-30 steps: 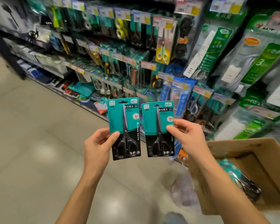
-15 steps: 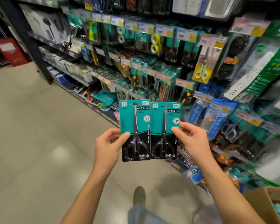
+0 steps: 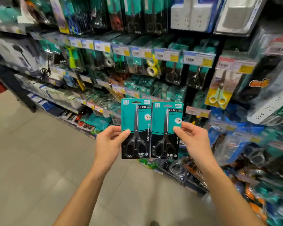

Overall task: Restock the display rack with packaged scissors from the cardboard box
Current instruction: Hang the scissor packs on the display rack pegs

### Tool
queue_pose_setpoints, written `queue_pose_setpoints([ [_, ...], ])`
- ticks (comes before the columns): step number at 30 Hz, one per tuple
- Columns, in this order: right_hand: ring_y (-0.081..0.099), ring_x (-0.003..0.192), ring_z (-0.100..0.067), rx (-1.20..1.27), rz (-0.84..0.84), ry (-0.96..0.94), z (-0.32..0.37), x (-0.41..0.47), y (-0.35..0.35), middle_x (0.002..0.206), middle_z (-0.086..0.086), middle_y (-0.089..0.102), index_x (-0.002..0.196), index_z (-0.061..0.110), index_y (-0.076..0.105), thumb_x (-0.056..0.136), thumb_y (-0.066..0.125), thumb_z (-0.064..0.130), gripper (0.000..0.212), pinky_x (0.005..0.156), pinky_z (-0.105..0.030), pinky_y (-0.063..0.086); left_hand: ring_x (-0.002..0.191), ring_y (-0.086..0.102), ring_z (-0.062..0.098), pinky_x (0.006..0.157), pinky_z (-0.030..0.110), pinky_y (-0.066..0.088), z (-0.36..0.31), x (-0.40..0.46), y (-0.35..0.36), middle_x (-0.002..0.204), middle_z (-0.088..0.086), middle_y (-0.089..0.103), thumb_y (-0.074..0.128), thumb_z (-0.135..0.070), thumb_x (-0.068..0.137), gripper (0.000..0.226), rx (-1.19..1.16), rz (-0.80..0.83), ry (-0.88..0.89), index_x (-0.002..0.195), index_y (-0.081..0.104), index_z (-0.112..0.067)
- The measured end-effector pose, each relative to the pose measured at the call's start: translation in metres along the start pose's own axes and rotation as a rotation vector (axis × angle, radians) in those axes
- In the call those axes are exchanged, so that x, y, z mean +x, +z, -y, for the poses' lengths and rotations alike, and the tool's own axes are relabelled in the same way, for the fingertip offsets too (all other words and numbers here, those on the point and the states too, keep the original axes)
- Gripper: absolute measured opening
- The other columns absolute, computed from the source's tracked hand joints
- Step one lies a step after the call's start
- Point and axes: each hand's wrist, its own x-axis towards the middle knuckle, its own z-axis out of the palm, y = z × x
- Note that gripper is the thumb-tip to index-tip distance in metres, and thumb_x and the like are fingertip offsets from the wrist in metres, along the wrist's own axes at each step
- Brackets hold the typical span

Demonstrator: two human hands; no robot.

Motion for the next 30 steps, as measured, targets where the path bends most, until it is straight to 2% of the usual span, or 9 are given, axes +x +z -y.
queue_pose_setpoints([
  [2, 0.071, 0.09, -0.003, -0.012, -0.037, -0.001, -0.001, 0.017, 0.003, 0.096, 0.009, 0.076, 0.101, 0.026, 0.072, 0.088, 0.07, 0.017, 0.016, 0.07, -0.016, 0.056, 0.08, 0.07, 0.015, 0.065, 0.025, 0.057, 0.003, 0.028, 0.006, 0.087, 0.006, 0.076, 0.079, -0.021, 0.081, 0.01, -0.003, 0.035, 0.013, 0.087, 0.072, -0.017],
  [4, 0.072, 0.089, -0.005, -0.019, -0.092, 0.005, -0.002, 0.032, 0.006, 0.096, 0.007, 0.076, 0.102, 0.022, 0.072, 0.088, 0.071, 0.015, 0.016, 0.071, -0.019, 0.058, 0.08, 0.07, 0.014, 0.069, 0.025, 0.057, 0.006, 0.054, 0.014, 0.086, 0.004, 0.076, 0.079, -0.021, 0.081, 0.01, -0.001, 0.076, 0.025, 0.087, 0.072, -0.017],
  [8, 0.071, 0.092, -0.004, -0.054, -0.172, 0.017, -0.006, 0.054, 0.008, 0.097, 0.01, 0.076, 0.103, 0.023, 0.073, 0.088, 0.071, 0.018, 0.016, 0.073, -0.015, 0.055, 0.079, 0.069, 0.013, 0.072, 0.022, 0.054, 0.013, 0.102, 0.032, 0.086, 0.006, 0.075, 0.08, -0.019, 0.08, 0.011, -0.047, 0.177, 0.014, 0.087, 0.072, -0.018],
  [12, 0.072, 0.088, -0.002, -0.068, -0.302, 0.031, -0.006, 0.073, 0.015, 0.091, 0.018, 0.076, 0.091, 0.032, 0.071, 0.089, 0.07, 0.012, 0.021, 0.072, -0.012, 0.054, 0.076, 0.071, 0.007, 0.068, 0.02, 0.055, 0.019, 0.152, 0.048, 0.081, -0.003, 0.076, 0.08, -0.024, 0.081, 0.009, -0.027, 0.323, 0.065, 0.084, 0.072, -0.022],
  [17, 0.07, 0.082, 0.004, -0.058, -0.476, 0.053, -0.002, 0.098, 0.032, 0.082, 0.021, 0.075, 0.089, 0.028, 0.069, 0.089, 0.068, 0.008, 0.021, 0.07, -0.009, 0.052, 0.076, 0.07, 0.01, 0.074, 0.024, 0.055, 0.017, 0.211, 0.064, 0.076, -0.005, 0.074, 0.082, -0.027, 0.079, 0.014, -0.07, 0.474, 0.081, 0.08, 0.068, -0.026],
  [20, 0.07, 0.081, 0.006, -0.052, -0.553, 0.053, -0.001, 0.107, 0.037, 0.083, 0.019, 0.075, 0.094, 0.02, 0.07, 0.089, 0.068, 0.008, 0.013, 0.07, -0.008, 0.052, 0.071, 0.067, 0.004, 0.07, 0.019, 0.05, 0.018, 0.238, 0.075, 0.072, -0.006, 0.072, 0.081, -0.031, 0.079, 0.015, -0.08, 0.568, 0.076, 0.082, 0.067, -0.025],
  [24, 0.071, 0.098, -0.013, -0.081, -0.642, 0.046, 0.002, 0.113, 0.038, 0.102, -0.001, 0.075, 0.107, 0.008, 0.072, 0.09, 0.067, 0.01, 0.018, 0.089, -0.028, 0.055, 0.063, 0.064, -0.002, 0.062, 0.012, 0.05, 0.016, 0.255, 0.093, 0.066, -0.01, 0.07, 0.081, -0.027, 0.08, 0.014, -0.108, 0.667, 0.078, 0.079, 0.067, -0.021],
  [28, 0.07, 0.103, -0.021, -0.122, -0.684, 0.044, 0.006, 0.121, 0.032, 0.106, -0.006, 0.075, 0.11, 0.003, 0.071, 0.089, 0.068, 0.012, 0.023, 0.095, -0.04, 0.054, 0.062, 0.064, -0.003, 0.06, 0.011, 0.049, 0.017, 0.266, 0.103, 0.064, -0.014, 0.07, 0.08, -0.026, 0.08, 0.014, -0.085, 0.714, 0.124, 0.08, 0.068, -0.019],
  [30, 0.07, 0.103, -0.02, -0.151, -0.689, 0.041, 0.006, 0.127, 0.028, 0.106, -0.006, 0.075, 0.112, 0.003, 0.071, 0.089, 0.069, 0.016, 0.027, 0.095, -0.041, 0.054, 0.063, 0.065, 0.0, 0.06, 0.013, 0.049, 0.017, 0.273, 0.106, 0.064, -0.013, 0.07, 0.08, -0.028, 0.08, 0.014, -0.073, 0.732, 0.114, 0.081, 0.068, -0.019],
])
